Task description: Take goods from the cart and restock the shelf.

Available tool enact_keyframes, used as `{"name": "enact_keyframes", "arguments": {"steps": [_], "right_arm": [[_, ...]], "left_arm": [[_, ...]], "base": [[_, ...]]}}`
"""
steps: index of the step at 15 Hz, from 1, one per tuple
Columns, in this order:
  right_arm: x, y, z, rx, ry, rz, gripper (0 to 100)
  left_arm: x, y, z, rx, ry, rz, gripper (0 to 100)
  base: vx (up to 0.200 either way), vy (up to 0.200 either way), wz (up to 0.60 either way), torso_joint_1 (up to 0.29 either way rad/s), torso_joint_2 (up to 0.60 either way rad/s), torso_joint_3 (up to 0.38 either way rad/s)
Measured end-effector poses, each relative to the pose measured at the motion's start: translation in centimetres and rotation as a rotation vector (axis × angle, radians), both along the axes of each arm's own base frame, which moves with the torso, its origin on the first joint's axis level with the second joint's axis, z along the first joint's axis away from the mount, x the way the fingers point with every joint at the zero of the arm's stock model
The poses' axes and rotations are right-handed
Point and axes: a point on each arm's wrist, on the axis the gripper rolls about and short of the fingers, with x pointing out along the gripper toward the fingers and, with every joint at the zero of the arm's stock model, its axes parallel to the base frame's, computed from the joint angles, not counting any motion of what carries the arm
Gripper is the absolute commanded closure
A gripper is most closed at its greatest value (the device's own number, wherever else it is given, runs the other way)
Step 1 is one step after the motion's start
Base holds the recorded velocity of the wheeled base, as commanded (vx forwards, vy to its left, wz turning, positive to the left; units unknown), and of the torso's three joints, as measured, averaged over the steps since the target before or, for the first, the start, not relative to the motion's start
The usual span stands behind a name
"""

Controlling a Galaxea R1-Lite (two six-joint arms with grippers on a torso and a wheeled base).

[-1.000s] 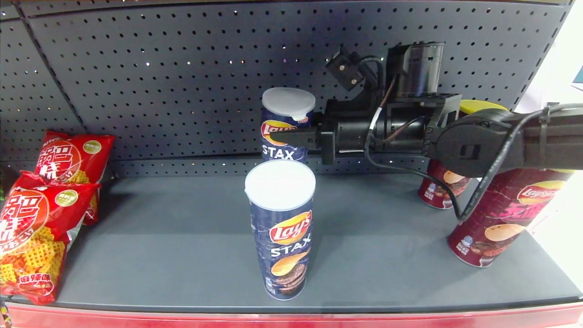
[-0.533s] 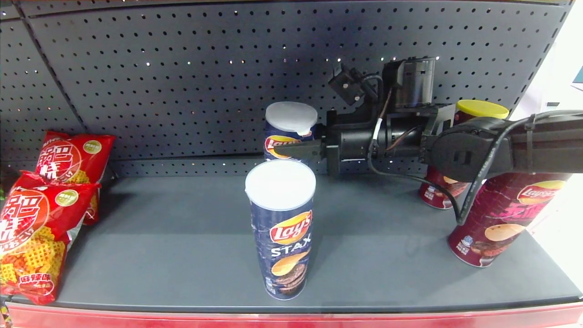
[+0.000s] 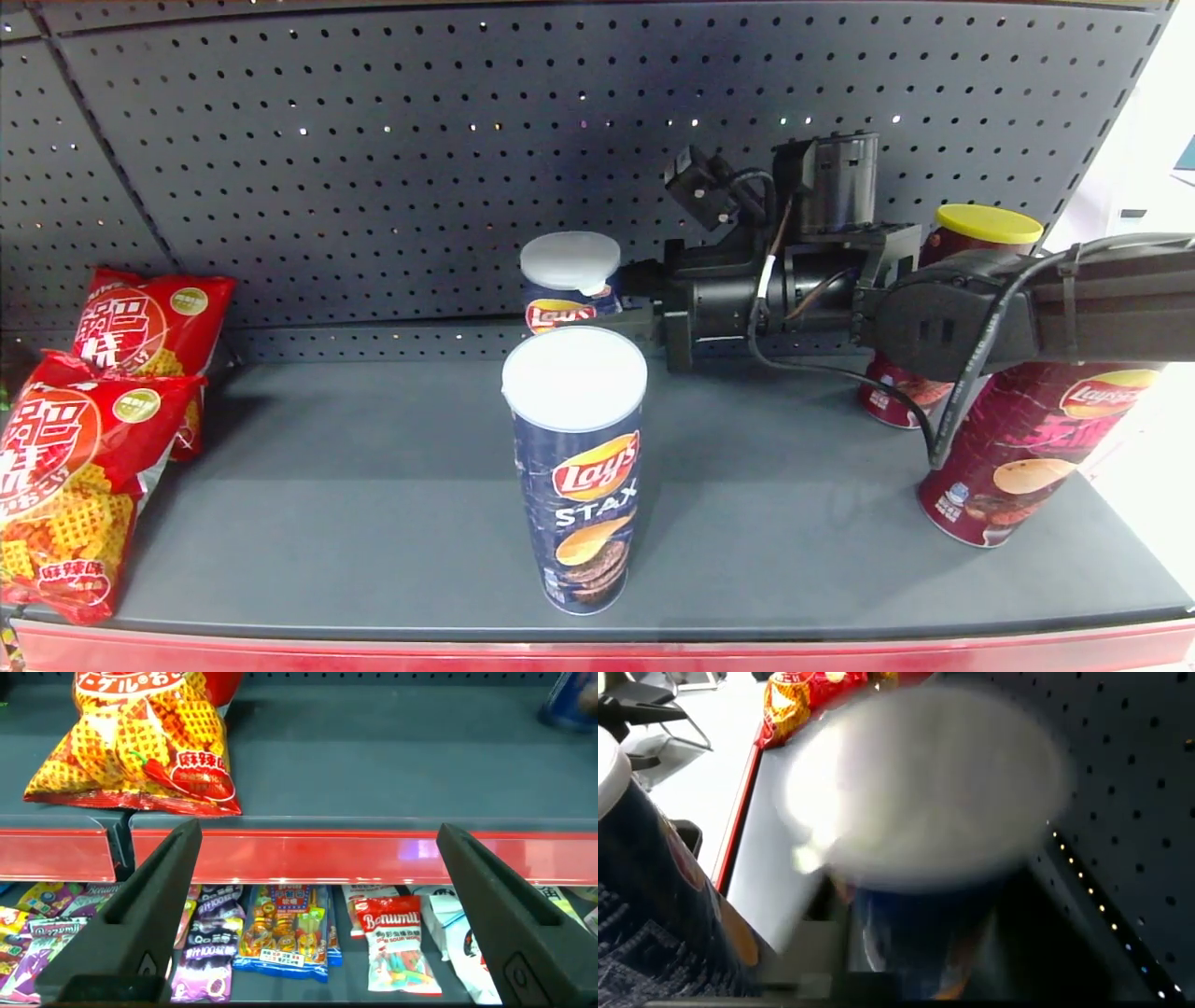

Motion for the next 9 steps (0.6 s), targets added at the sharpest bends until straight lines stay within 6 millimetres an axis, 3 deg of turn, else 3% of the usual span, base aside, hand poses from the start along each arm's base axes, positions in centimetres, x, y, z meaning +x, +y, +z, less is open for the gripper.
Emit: {"name": "enact_keyframes", "arguments": {"steps": [9], "right_arm": [[-0.3, -0.27, -0.51, -0.015, 0.011, -0.002, 0]], "left_arm": [[0.0, 0.0, 0.0, 0.0, 0.0, 0.0, 0]], "base": [[0.0, 0.0, 0.0, 0.0, 0.0, 0.0]]}}
